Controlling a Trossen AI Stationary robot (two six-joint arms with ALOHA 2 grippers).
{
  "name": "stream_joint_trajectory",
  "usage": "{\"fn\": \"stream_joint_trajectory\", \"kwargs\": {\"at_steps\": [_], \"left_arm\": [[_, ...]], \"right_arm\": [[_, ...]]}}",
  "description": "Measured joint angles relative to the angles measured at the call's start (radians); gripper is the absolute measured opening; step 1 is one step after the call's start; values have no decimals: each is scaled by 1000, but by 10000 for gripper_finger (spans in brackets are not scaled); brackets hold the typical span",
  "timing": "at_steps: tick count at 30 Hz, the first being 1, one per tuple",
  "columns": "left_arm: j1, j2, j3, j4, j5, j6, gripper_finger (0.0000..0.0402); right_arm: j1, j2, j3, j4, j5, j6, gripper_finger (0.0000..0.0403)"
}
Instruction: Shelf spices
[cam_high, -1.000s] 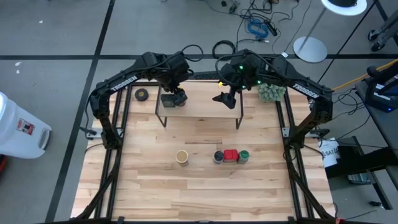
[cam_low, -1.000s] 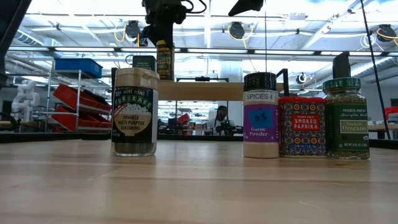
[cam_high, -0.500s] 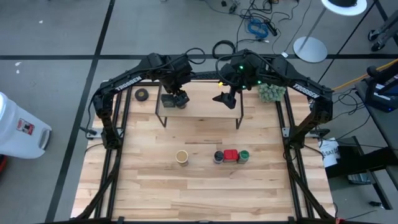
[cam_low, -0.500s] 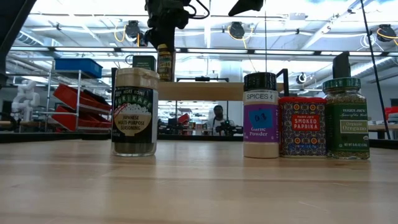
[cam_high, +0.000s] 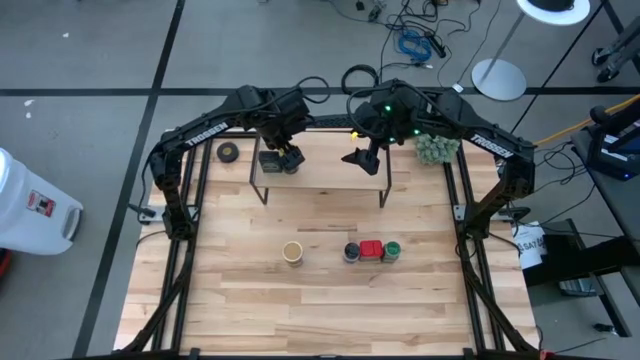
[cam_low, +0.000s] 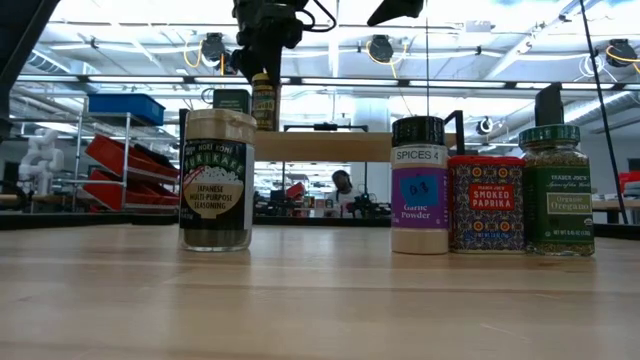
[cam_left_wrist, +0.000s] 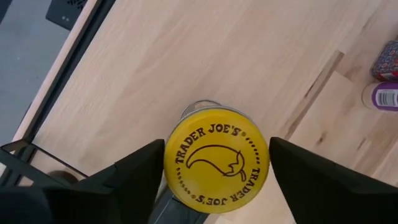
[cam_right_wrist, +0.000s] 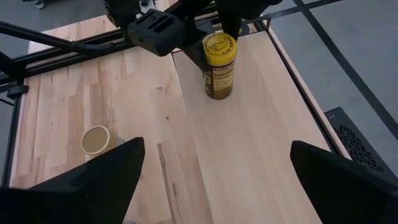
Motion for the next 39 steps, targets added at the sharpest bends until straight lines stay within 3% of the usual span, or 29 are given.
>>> {"fn": "stream_joint_trajectory", "kwargs": {"at_steps": [15,26,32,39], "left_arm": [[-4,-23,6,-9,7,-47,311],[-4,-28,174,-41,-8,-53,312],[-5,-31,320,-85,-84,-52,312],[-89,-165,319,-95,-53,-52,312]], "right_arm": [[-15,0,0,0,-5,-8,391],[-15,0,0,0,-8,6,391],[5,0,0,0,-12,25,391],[52,0,0,0,-50,51,391]]}}
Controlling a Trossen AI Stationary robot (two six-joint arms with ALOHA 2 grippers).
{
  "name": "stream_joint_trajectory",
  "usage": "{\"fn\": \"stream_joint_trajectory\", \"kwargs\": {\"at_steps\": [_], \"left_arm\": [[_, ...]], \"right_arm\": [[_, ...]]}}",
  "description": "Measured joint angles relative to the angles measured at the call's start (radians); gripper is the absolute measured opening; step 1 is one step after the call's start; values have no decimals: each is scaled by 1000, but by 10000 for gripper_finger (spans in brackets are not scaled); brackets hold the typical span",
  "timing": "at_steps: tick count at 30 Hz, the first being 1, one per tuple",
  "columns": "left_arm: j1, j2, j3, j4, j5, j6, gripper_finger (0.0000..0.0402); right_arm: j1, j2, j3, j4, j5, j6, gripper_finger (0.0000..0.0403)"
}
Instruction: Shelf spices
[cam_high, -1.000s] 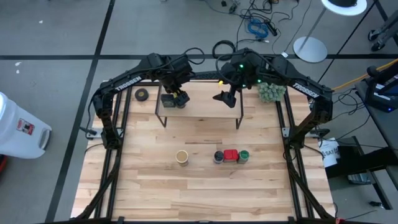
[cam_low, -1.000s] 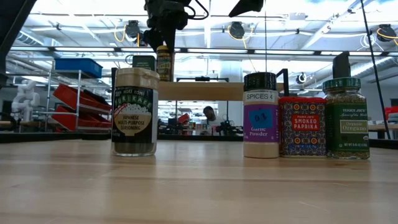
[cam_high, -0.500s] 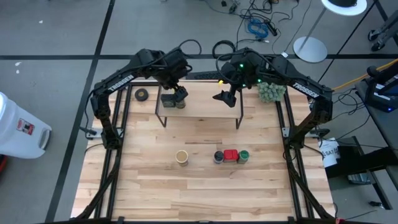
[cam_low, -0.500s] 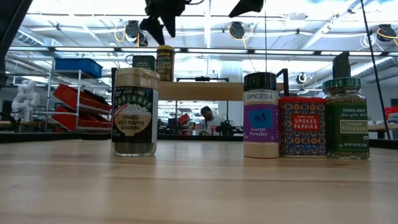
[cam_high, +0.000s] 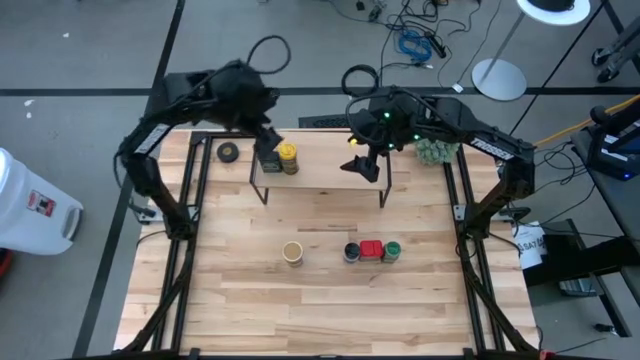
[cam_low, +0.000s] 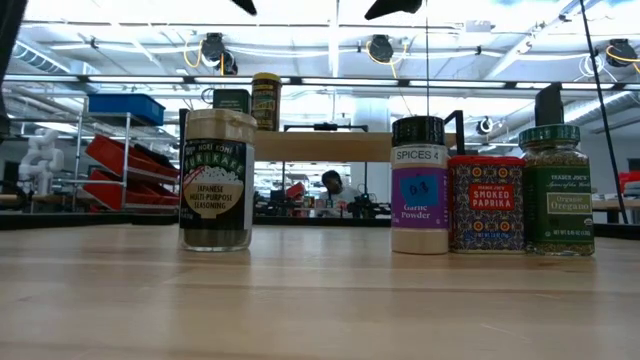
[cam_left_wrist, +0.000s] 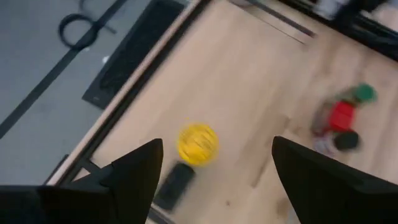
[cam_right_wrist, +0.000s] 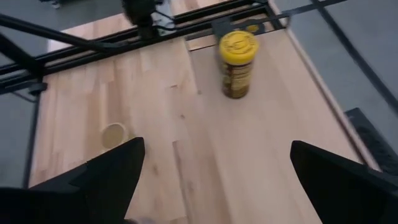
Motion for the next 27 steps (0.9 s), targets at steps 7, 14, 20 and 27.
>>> {"fn": "stream_joint_trajectory", "kwargs": {"at_steps": [7,14,20,27], "left_arm": [[-209,-60,-6,6,-36,-55,309],[-394,-46,-191,13,-100,-98,304],[-497,-58,-394,134,-118,-154,303],[-565,-62,-468,240,-139,-176,303]], "right_arm": [[25,0,0,-1,-16,48,391],[84,9,-37,-114,-85,113,391],[243,5,-74,-319,-85,178,391],[463,-27,-156,-364,67,302,372]]}}
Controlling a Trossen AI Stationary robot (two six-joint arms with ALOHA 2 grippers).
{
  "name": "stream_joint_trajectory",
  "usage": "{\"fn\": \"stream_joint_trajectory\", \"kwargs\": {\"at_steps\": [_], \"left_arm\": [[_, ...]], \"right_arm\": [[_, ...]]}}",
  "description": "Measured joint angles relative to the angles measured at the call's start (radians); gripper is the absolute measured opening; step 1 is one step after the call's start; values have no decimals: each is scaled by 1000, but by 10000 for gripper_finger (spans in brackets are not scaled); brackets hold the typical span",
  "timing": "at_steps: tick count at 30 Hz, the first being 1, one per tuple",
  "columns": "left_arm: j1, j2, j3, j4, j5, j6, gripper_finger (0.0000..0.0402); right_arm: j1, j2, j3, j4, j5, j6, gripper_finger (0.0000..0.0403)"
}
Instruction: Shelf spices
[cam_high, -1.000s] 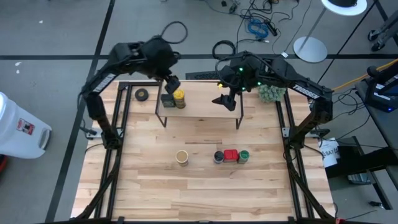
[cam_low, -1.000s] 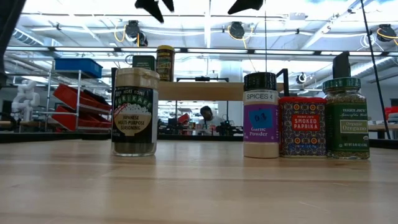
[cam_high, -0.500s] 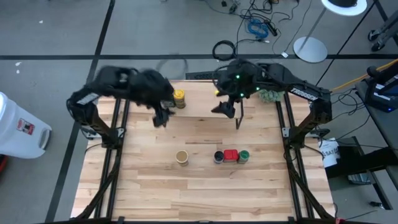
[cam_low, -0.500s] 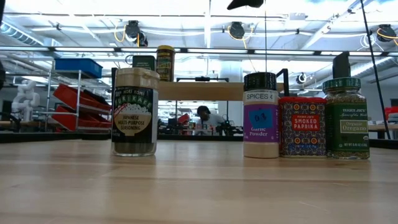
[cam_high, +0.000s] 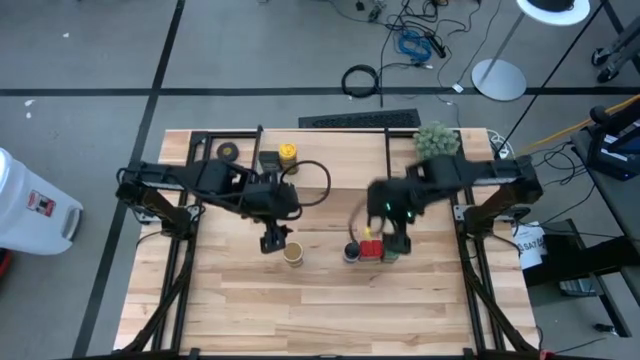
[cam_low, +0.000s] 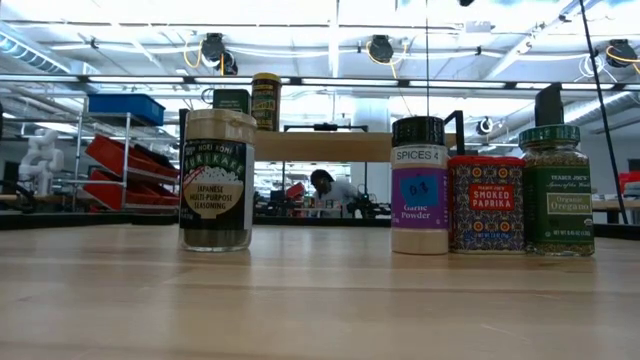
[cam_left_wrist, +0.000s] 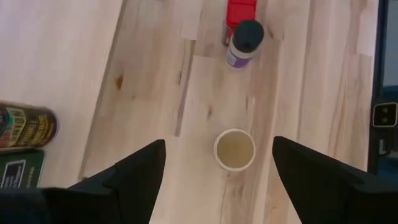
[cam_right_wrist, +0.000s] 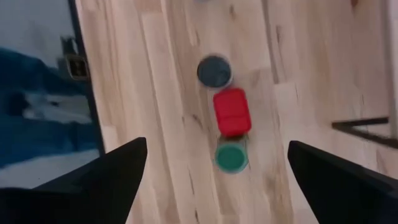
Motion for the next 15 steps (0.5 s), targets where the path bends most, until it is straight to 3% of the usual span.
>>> {"fn": "stream_joint_trajectory", "kwargs": {"at_steps": [7,15], "left_arm": [[-11,-7,0,21,-46,-6,303],[-11,-7,0,20,-51,-7,303]], "right_arm": [[185,-155,-334,246,199,126,367],[199,-289,-642,455,183,234,396]]}}
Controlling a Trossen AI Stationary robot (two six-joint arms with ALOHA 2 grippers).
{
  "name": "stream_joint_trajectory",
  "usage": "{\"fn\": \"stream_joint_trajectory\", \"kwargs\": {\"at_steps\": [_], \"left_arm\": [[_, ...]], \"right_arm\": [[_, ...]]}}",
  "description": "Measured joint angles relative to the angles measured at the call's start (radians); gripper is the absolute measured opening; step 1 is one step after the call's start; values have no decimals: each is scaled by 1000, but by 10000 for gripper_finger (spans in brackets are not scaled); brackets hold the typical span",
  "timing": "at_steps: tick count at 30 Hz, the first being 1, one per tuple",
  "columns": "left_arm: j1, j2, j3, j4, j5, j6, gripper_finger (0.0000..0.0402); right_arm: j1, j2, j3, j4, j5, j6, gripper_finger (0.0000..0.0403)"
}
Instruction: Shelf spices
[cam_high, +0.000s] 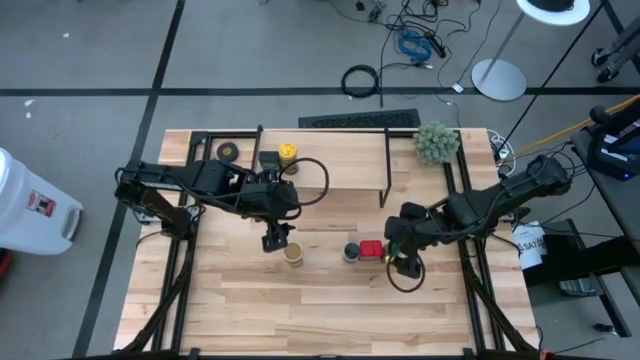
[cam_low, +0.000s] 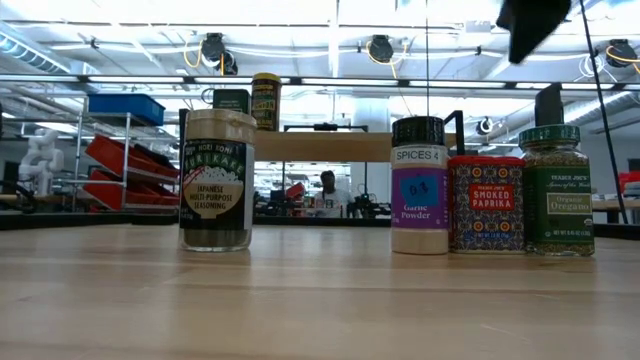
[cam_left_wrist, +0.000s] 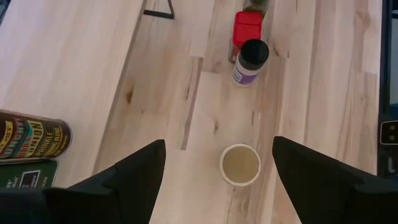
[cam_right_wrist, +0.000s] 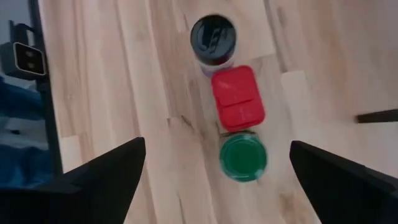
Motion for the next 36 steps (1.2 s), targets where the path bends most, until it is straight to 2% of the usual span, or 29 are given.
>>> {"fn": "stream_joint_trajectory", "kwargs": {"at_steps": [5,16,22,27,36], "left_arm": [[0,0,0,-4,0,-27,303],[7,0,0,-1,-26,-52,303],[31,0,0,1,-27,-52,303],[46,0,0,1,-27,-51,303],[49,0,0,-1,-27,-52,303]], "right_arm": [[0,-27,-108,59,-24,65,399],[-45,-20,-207,115,-25,81,400],[-80,-13,-234,169,-80,6,399],[-83,17,-234,177,-83,-106,391],[-103,86,-234,176,-90,-171,380]]}}
